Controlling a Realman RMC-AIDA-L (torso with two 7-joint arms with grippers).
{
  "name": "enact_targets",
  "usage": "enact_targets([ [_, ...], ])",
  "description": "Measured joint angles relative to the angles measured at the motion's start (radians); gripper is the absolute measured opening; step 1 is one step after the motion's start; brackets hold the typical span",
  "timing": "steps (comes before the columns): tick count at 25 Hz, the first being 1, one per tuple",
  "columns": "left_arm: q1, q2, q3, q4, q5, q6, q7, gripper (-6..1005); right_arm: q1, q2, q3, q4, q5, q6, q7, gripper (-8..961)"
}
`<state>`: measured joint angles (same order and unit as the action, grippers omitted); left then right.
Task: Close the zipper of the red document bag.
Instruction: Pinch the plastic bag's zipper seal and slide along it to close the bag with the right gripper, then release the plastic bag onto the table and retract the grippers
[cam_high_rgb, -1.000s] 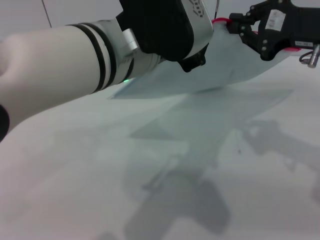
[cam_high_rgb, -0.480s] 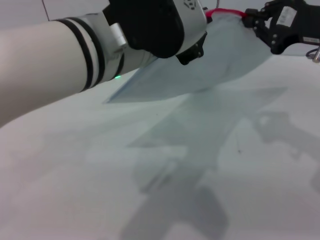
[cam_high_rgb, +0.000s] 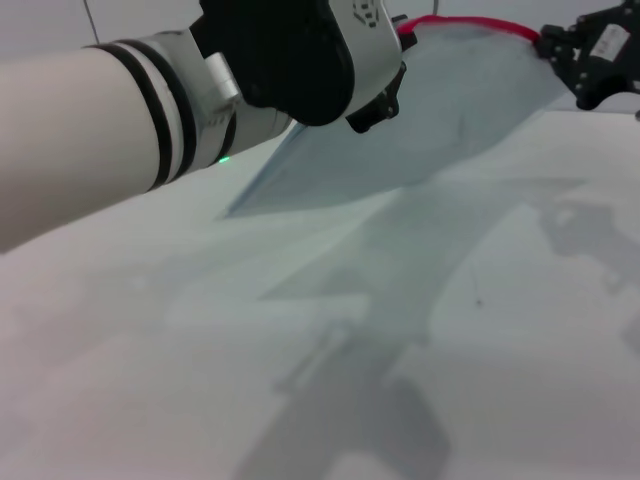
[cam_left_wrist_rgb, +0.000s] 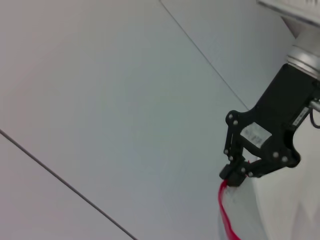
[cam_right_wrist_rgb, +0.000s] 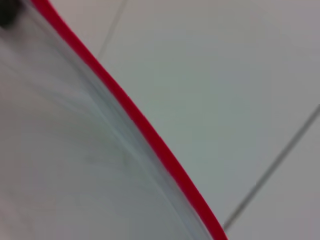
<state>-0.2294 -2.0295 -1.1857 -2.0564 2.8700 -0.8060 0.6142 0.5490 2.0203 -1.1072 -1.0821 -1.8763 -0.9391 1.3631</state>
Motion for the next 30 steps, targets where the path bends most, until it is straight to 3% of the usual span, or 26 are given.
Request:
enact_targets([
  [10, 0.007, 0.0, 0.027, -0.007, 0.0, 0.001, 0.005, 41, 0.001, -0.002, 0.125, 0.105, -0.003, 0.117, -0.069, 57],
  [18, 0.007, 0.0, 0.017, -0.006, 0.0, 0.005, 0.016, 35, -0.002, -0.002, 0.144, 0.119, -0.003, 0.204, -0.085, 57],
  [30, 0.006, 0.0, -0.038, 0.029, 0.0, 0.024, 0.047, 6, -0.004, 0.002, 0.179, 0.11, 0.008, 0.207, -0.079, 57],
])
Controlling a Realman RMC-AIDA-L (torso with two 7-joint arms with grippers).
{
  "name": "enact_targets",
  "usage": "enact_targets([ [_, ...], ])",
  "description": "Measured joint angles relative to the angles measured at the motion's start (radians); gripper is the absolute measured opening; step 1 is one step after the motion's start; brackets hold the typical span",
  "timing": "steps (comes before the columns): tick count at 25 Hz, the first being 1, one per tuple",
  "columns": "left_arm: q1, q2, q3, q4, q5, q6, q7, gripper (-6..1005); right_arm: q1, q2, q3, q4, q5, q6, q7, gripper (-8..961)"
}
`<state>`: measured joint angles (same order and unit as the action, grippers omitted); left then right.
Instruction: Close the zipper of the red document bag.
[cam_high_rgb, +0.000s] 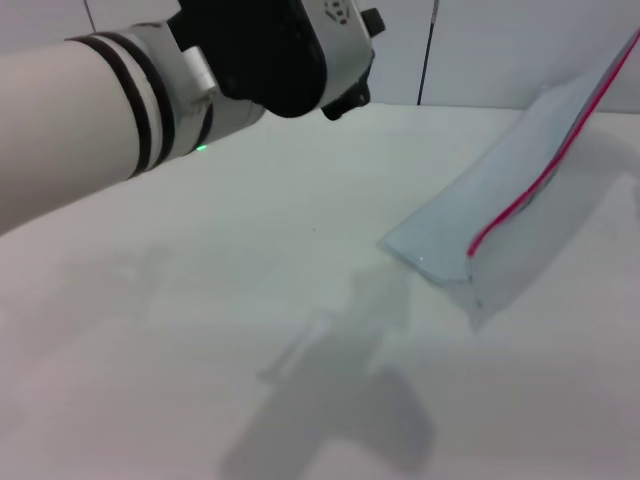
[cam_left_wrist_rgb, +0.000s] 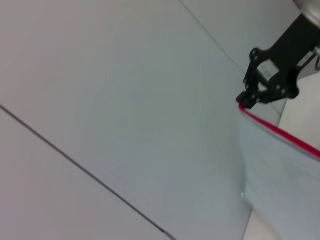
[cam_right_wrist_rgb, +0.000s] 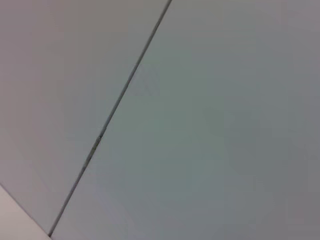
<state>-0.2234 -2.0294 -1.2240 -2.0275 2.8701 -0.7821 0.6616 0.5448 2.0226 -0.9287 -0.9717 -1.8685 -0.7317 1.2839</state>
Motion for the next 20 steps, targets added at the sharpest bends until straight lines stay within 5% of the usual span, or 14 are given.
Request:
enact_targets([
  [9, 0.015, 0.0, -0.022, 0.035, 0.0, 0.064, -0.008, 39, -0.061, 0.009, 0.018, -0.04, 0.002, 0.035, 0.064, 131],
  [12, 0.014, -0.001, -0.026, 0.05, 0.0, 0.072, -0.01, 50, -0.091, 0.011, 0.008, -0.077, 0.002, 0.032, 0.094, 316],
  [17, 0.011, -0.002, -0.027, 0.066, 0.0, 0.094, -0.02, 68, -0.15, 0.017, -0.045, -0.171, 0.021, 0.026, 0.166, 310],
  [20, 0.019, -0.002, -0.029, 0.076, 0.0, 0.125, -0.027, 201, -0.184, 0.016, -0.082, -0.225, 0.077, 0.022, 0.181, 310],
])
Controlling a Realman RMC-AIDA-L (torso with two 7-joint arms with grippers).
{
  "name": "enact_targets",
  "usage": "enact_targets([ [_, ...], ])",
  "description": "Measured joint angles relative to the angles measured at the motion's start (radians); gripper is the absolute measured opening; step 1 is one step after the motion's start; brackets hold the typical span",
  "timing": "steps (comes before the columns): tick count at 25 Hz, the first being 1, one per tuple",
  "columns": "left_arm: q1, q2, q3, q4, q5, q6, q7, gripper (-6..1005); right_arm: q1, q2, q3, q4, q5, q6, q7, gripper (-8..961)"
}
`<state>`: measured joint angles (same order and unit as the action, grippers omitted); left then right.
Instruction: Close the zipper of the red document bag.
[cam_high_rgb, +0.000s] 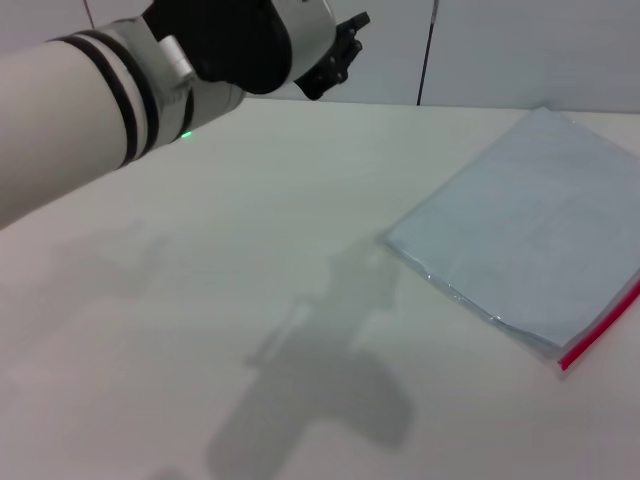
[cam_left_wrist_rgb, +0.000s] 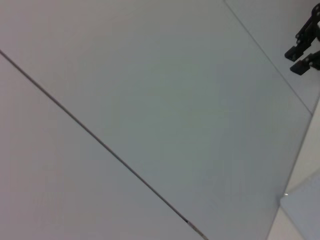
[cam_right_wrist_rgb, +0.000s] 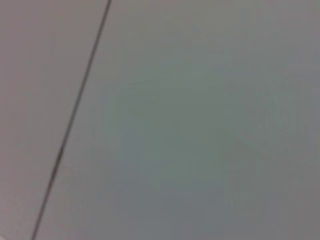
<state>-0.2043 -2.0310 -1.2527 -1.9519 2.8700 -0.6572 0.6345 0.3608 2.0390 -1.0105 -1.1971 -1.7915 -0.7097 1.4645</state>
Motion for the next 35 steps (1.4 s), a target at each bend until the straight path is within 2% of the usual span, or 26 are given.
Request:
enact_targets([
  [2, 0.006, 0.0, -0.003, 0.003, 0.0, 0.019, -0.009, 289, -0.021, -0.002, -0.035, -0.031, 0.049, -0.005, 0.004, 310],
  [6, 0.026, 0.0, -0.024, 0.028, -0.001, 0.105, -0.059, 315, -0.048, -0.002, -0.133, -0.072, 0.143, -0.009, 0.004, 311],
  [11, 0.045, -0.001, -0.055, 0.126, -0.06, 0.31, -0.149, 322, -0.076, 0.0, -0.245, -0.083, 0.29, 0.019, -0.035, 311],
  [12, 0.05, 0.0, -0.056, 0.18, -0.099, 0.406, -0.154, 323, -0.08, 0.0, -0.267, -0.078, 0.329, 0.034, -0.058, 311],
  [14, 0.052, 0.0, -0.053, 0.224, -0.126, 0.477, -0.154, 323, -0.089, 0.0, -0.317, -0.066, 0.388, 0.068, -0.1, 311],
  [16, 0.053, 0.001, -0.047, 0.279, -0.155, 0.561, -0.154, 323, -0.094, 0.0, -0.386, -0.057, 0.431, 0.125, -0.143, 311],
  [17, 0.051, 0.001, -0.041, 0.336, -0.173, 0.631, -0.156, 323, -0.098, 0.001, -0.471, -0.056, 0.474, 0.219, -0.179, 310],
  [18, 0.051, 0.001, -0.041, 0.336, -0.173, 0.631, -0.156, 323, -0.098, 0.001, -0.471, -0.056, 0.474, 0.219, -0.179, 310],
  [21, 0.048, 0.0, -0.03, 0.43, -0.21, 0.753, -0.162, 324, -0.104, 0.002, -0.593, -0.063, 0.557, 0.378, -0.263, 310],
  [24, 0.043, 0.001, -0.001, 0.511, -0.272, 0.883, -0.163, 324, -0.101, 0.002, -0.67, -0.061, 0.641, 0.477, -0.343, 311],
  [28, 0.021, 0.0, 0.052, 0.621, -0.304, 1.055, -0.181, 325, -0.093, 0.001, -0.69, -0.037, 0.727, 0.511, -0.367, 324],
  [32, -0.016, 0.001, 0.07, 0.725, -0.307, 1.131, -0.274, 325, -0.081, -0.001, -0.683, 0.003, 0.809, 0.503, -0.373, 337],
  [35, -0.04, 0.003, 0.066, 0.773, -0.308, 1.138, -0.336, 443, -0.068, -0.001, -0.678, 0.032, 0.837, 0.502, -0.379, 347],
])
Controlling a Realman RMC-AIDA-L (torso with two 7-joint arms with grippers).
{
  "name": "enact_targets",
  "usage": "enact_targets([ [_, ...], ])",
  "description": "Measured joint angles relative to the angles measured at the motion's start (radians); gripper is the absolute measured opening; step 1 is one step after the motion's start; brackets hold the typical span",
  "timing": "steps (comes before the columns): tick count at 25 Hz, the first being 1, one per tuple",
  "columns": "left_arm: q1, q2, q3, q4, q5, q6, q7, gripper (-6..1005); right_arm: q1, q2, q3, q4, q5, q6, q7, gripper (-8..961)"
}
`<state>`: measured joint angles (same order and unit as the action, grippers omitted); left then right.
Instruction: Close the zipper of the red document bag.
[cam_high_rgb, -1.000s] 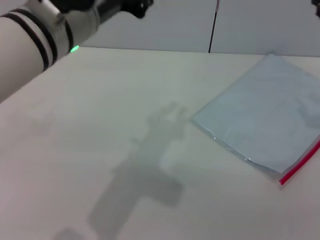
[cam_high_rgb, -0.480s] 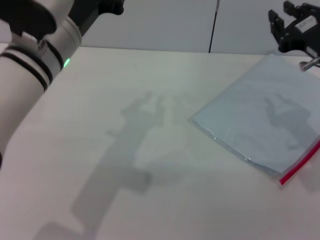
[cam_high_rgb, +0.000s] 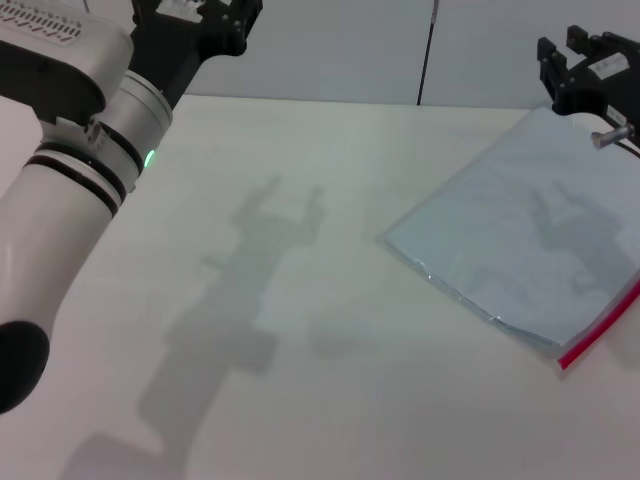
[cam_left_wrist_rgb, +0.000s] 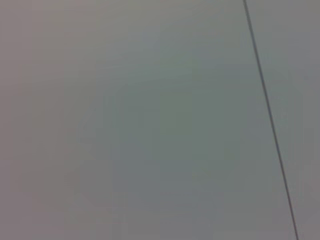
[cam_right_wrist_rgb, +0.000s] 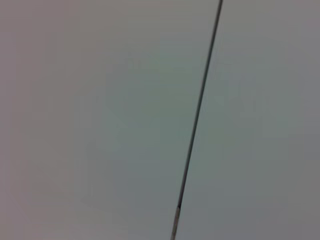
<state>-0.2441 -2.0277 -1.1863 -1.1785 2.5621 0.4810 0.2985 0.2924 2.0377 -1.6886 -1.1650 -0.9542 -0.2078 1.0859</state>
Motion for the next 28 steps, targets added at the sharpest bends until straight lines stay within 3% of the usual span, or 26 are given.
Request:
enact_targets([
  [8, -0.053, 0.001, -0.01, 0.103, -0.001, -0.004, -0.055, 682, 0.047, 0.002, 0.001, 0.065, 0.055, 0.0, -0.002, 373],
  [13, -0.055, 0.005, -0.012, 0.109, -0.002, 0.004, -0.096, 678, 0.063, 0.003, 0.006, 0.084, 0.059, 0.001, -0.003, 456],
  [16, -0.053, 0.007, -0.012, 0.109, -0.002, 0.008, -0.099, 675, 0.063, 0.002, 0.012, 0.063, 0.081, 0.0, 0.003, 456],
  [22, -0.053, 0.007, -0.012, 0.11, 0.003, 0.012, -0.099, 675, 0.102, -0.009, 0.054, 0.104, 0.32, 0.001, 0.01, 456],
  [28, -0.047, 0.009, -0.012, 0.111, 0.005, 0.012, -0.099, 674, 0.114, -0.014, 0.067, 0.134, 0.348, -0.015, 0.055, 456],
])
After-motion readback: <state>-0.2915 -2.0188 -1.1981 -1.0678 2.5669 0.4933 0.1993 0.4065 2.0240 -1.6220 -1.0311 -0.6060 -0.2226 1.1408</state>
